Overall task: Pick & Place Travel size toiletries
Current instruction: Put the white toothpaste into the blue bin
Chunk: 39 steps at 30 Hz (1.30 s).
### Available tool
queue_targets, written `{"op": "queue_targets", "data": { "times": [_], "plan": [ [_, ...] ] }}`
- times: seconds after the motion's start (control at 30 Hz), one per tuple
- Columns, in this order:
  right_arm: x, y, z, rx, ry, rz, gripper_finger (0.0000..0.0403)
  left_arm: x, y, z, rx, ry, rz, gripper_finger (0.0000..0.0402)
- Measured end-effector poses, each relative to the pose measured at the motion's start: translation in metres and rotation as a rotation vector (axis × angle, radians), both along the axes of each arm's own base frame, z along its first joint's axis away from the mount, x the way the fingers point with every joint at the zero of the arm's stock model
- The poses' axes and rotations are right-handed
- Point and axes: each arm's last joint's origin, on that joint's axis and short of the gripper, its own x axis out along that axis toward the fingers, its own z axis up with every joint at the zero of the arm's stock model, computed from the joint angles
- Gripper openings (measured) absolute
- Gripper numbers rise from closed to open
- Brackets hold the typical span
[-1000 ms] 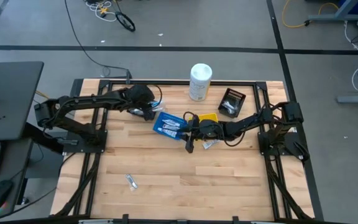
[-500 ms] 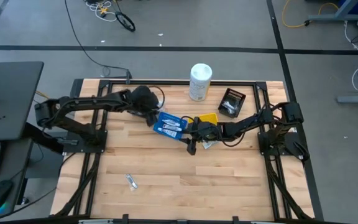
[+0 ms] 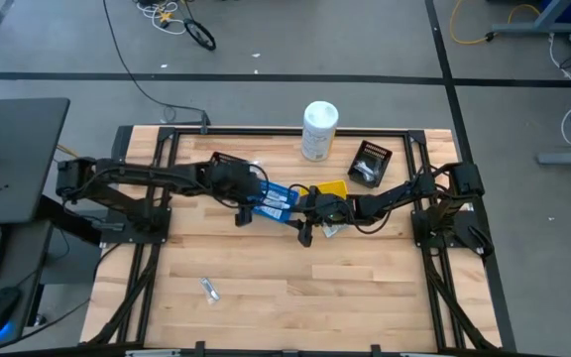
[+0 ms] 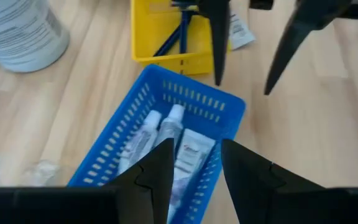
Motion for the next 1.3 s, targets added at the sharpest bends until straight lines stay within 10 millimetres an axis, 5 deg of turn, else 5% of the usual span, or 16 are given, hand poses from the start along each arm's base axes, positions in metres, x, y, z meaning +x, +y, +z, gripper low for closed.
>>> {"op": "queue_targets", "data": {
  "times": [0.6,1.3],
  "plan": [
    [0.000,0.000,0.000,0.001,0.000,0.000,0.0199,0.013,-0.033,0.013,-0.018,-0.174,-0.091,0.0142],
    [-0.004,0.008,-0.007,0.056,0.075,-0.005,0.0199,0.004,-0.073,0.003,-0.103,-0.055,-0.052,0.0142]
  ]
}}
